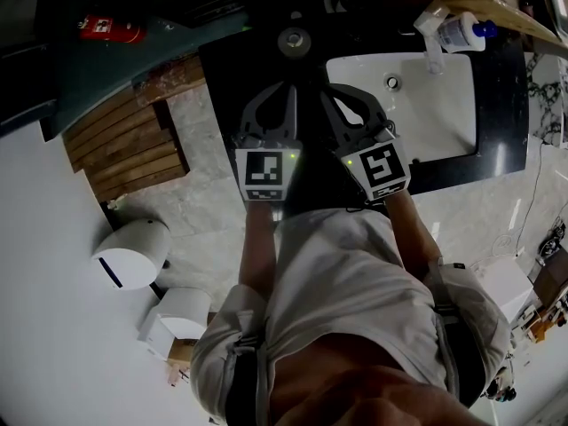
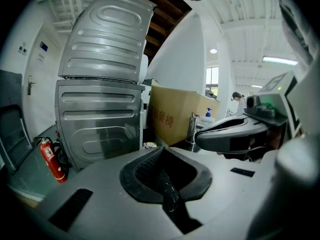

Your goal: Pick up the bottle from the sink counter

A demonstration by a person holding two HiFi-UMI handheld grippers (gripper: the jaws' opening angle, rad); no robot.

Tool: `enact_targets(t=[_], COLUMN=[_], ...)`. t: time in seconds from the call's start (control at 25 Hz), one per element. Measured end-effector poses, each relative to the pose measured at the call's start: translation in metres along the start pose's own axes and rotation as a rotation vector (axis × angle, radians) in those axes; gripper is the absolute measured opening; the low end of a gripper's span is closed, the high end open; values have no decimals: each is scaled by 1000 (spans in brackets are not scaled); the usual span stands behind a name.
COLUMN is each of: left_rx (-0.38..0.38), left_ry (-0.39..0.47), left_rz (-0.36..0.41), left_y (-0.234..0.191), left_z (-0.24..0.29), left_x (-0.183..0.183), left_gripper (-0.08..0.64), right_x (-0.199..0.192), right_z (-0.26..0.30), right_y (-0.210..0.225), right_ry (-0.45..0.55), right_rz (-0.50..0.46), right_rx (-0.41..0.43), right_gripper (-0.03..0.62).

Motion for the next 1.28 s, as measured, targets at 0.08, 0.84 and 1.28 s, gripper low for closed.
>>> enact_targets(t=[0.08,0.84,1.28], left_rx=[-2,-4,7], left_ry=[-5,-49,-88], left_rz=[3,26,54], left_y=[1,-3,-8], left_z=[3,32,49], left_x=[-2,-22,-34], left_gripper=[3,3,95], right_x=[-3,-19,-30], right_z=[1,20,28], right_y=[3,17,22], right_ry=[-4,-33,-52], right_rz=[6,31,50], right_rx=[0,5,11], right_gripper=[-8,-8,-8])
Point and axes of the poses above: the fingertips, and each gripper's own axes: z forward along the fingers, y to its right, x out of its top, the point moved 3 cm from there along -z, backward along the fingers, and after that the axes turned 12 degrees about x, right-handed, at the moved point
